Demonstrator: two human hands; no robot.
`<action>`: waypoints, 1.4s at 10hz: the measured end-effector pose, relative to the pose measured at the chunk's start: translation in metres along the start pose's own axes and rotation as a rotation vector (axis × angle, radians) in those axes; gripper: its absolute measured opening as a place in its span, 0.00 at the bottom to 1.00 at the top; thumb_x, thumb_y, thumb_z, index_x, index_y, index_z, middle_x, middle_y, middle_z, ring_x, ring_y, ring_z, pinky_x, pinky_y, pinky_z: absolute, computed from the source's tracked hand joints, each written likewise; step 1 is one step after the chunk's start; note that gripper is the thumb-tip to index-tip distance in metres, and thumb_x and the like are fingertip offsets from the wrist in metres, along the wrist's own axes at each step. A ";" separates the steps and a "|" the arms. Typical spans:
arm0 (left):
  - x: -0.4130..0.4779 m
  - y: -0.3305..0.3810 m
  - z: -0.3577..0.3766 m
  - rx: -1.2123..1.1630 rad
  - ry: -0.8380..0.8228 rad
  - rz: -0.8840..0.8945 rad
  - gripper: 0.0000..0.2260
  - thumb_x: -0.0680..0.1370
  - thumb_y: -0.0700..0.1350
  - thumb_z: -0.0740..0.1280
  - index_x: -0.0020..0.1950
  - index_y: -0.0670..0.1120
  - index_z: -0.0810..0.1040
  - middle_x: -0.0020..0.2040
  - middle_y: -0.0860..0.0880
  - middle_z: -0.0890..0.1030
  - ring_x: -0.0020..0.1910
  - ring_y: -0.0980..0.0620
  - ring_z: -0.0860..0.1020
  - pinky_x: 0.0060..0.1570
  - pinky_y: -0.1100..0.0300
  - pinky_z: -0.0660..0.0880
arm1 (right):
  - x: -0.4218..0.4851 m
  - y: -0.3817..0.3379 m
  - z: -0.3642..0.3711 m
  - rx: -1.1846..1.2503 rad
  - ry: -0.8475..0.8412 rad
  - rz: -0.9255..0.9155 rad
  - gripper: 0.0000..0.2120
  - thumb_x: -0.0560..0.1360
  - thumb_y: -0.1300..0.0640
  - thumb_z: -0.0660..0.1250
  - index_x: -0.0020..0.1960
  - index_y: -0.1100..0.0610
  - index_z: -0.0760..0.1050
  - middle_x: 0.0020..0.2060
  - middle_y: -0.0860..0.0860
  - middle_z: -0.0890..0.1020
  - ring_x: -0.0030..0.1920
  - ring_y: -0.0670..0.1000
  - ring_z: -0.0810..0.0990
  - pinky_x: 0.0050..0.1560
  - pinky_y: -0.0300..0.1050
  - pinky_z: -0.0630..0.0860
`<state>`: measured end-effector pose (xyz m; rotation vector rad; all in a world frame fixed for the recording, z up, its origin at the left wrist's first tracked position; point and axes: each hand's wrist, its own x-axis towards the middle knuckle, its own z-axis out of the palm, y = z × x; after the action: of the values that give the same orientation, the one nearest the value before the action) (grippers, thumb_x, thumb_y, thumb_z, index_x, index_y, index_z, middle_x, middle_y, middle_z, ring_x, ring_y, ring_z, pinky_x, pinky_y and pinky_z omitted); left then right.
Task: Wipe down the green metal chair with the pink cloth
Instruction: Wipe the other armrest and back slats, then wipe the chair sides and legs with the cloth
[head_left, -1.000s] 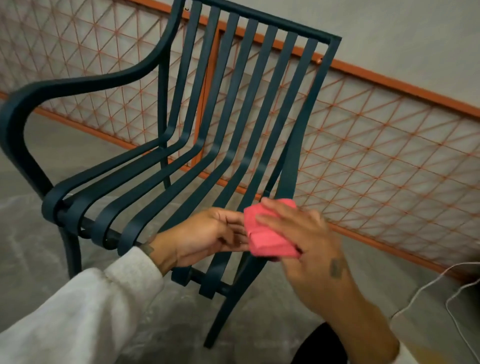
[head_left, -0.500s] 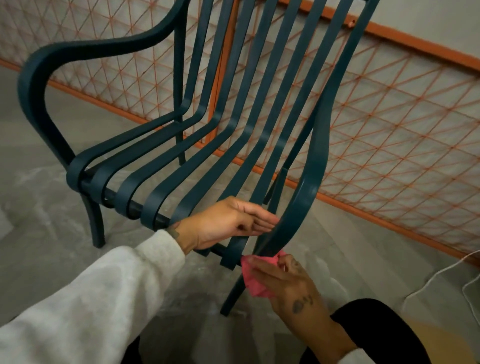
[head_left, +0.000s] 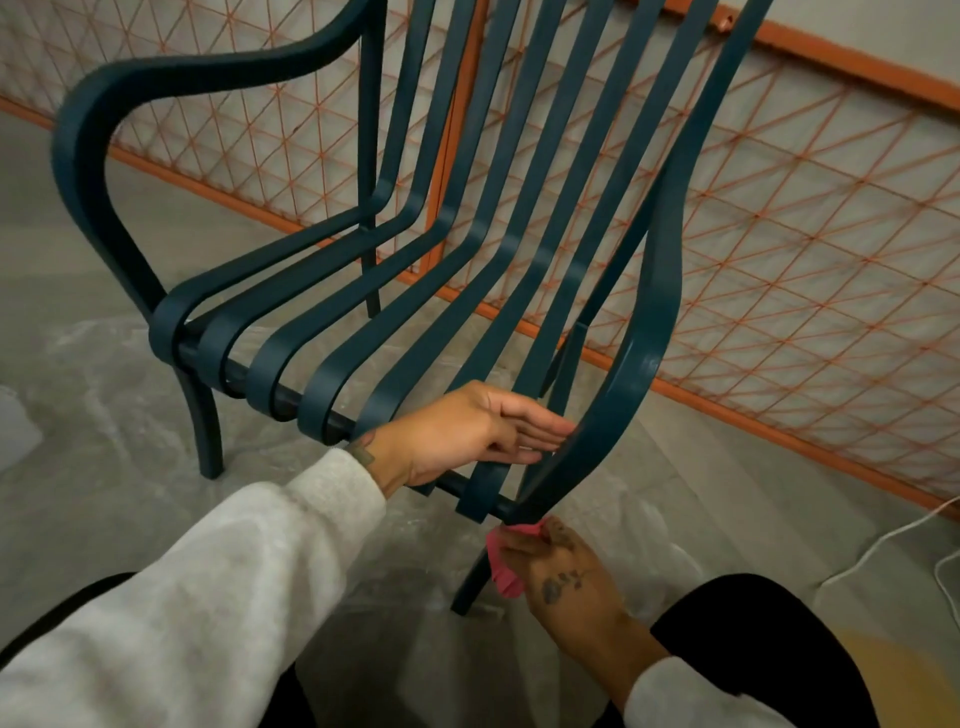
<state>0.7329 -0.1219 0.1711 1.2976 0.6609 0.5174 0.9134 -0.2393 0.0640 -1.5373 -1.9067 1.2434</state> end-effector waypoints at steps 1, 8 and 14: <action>-0.005 -0.005 -0.001 0.021 -0.022 0.003 0.25 0.77 0.23 0.56 0.61 0.47 0.81 0.62 0.48 0.82 0.63 0.53 0.79 0.66 0.56 0.74 | 0.007 0.005 0.001 -1.149 0.111 0.047 0.13 0.69 0.44 0.74 0.52 0.34 0.78 0.41 0.27 0.79 0.51 0.29 0.77 0.59 0.27 0.68; -0.054 -0.022 -0.023 -0.025 0.066 0.031 0.15 0.80 0.34 0.65 0.67 0.41 0.77 0.62 0.45 0.82 0.63 0.48 0.79 0.67 0.50 0.73 | -0.011 -0.061 -0.029 -0.050 0.191 -0.098 0.34 0.72 0.75 0.65 0.59 0.37 0.79 0.56 0.34 0.81 0.58 0.36 0.78 0.56 0.30 0.73; -0.104 -0.038 -0.025 -0.200 0.506 0.020 0.14 0.74 0.44 0.73 0.60 0.46 0.82 0.56 0.42 0.84 0.57 0.44 0.82 0.60 0.46 0.77 | 0.052 -0.139 0.013 0.979 0.219 0.112 0.14 0.78 0.54 0.64 0.62 0.53 0.79 0.55 0.56 0.84 0.57 0.57 0.82 0.59 0.56 0.77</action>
<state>0.6405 -0.1832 0.1463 0.9876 0.9860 0.9195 0.8073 -0.1971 0.1596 -1.1525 -0.8247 1.6144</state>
